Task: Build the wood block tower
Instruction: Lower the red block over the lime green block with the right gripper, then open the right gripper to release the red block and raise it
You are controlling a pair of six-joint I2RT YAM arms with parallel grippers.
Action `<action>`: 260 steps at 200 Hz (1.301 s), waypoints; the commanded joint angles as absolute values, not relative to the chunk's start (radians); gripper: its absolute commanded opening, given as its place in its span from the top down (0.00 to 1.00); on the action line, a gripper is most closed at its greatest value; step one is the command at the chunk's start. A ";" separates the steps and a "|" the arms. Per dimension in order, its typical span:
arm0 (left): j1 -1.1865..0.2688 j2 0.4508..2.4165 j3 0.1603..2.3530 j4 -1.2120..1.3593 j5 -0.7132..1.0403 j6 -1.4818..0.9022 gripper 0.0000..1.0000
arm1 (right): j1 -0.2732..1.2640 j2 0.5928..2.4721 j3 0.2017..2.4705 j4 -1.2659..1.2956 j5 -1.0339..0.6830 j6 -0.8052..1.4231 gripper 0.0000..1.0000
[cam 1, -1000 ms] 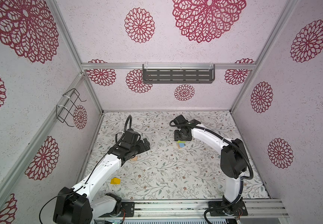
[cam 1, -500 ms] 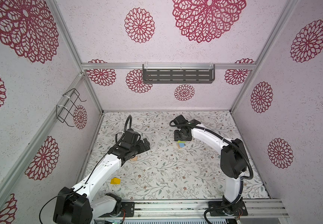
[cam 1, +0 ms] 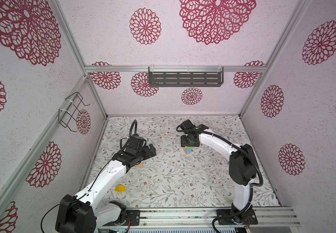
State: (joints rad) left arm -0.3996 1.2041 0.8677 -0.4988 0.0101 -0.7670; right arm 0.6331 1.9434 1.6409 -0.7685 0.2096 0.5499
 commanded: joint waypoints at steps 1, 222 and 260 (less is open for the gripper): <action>-0.407 1.186 0.854 -0.489 0.000 -0.755 0.03 | 0.637 1.942 1.677 -0.793 0.227 0.547 0.31; -0.301 1.086 0.756 -0.686 -0.155 -0.880 0.36 | 0.635 1.576 1.469 -0.643 0.301 0.332 0.01; -0.301 1.113 0.714 -0.698 -0.189 -0.970 0.37 | 0.626 1.523 1.362 -0.538 0.268 0.312 0.01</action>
State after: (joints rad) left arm -0.3046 1.1004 0.7383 -0.6792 -0.1368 -0.8867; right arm 0.6353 1.5539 1.4086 -0.6296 0.2749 0.3489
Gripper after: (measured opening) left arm 0.625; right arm 0.987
